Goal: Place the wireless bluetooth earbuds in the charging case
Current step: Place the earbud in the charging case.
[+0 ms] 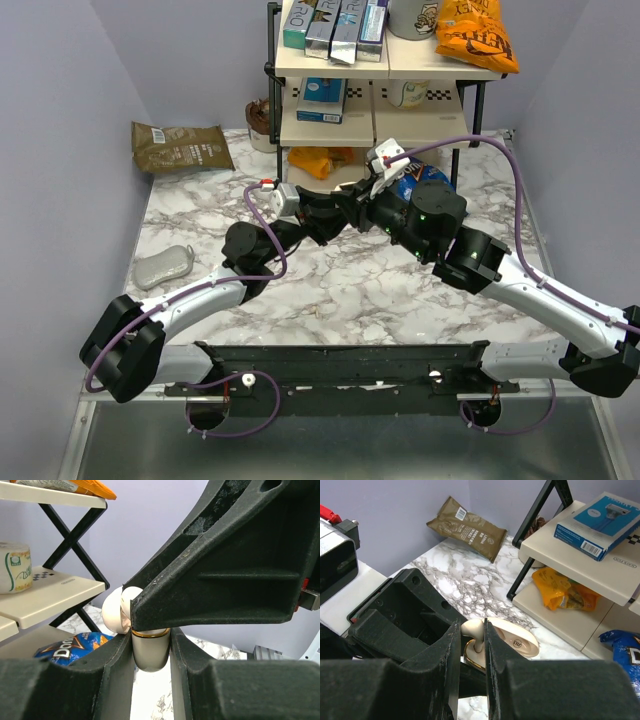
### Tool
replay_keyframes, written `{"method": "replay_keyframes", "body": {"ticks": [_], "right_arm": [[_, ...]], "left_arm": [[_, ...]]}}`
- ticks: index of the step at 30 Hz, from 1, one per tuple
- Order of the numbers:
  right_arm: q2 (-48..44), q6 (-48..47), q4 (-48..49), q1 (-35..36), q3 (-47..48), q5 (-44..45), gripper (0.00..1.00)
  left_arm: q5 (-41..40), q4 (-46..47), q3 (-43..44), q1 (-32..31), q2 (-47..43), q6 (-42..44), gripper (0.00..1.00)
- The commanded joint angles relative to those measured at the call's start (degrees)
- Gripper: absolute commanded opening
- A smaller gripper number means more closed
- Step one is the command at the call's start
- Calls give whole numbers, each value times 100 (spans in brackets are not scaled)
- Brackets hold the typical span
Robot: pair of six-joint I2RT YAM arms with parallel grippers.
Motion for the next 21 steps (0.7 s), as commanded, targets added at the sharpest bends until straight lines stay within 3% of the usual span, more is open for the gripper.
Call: {"method": "replay_keyframes", "body": {"ticks": [1, 10, 21], "right_arm": [[39, 35, -171, 34, -14, -39, 19], [-22, 8, -267, 34, 47, 163, 41], [-163, 263, -478, 34, 486, 330, 58]], "left_arm": [[-51, 180, 114, -1, -200, 88, 0], [-50, 153, 114, -1, -244, 106, 0], [-94, 127, 17, -10, -244, 123, 0]]}}
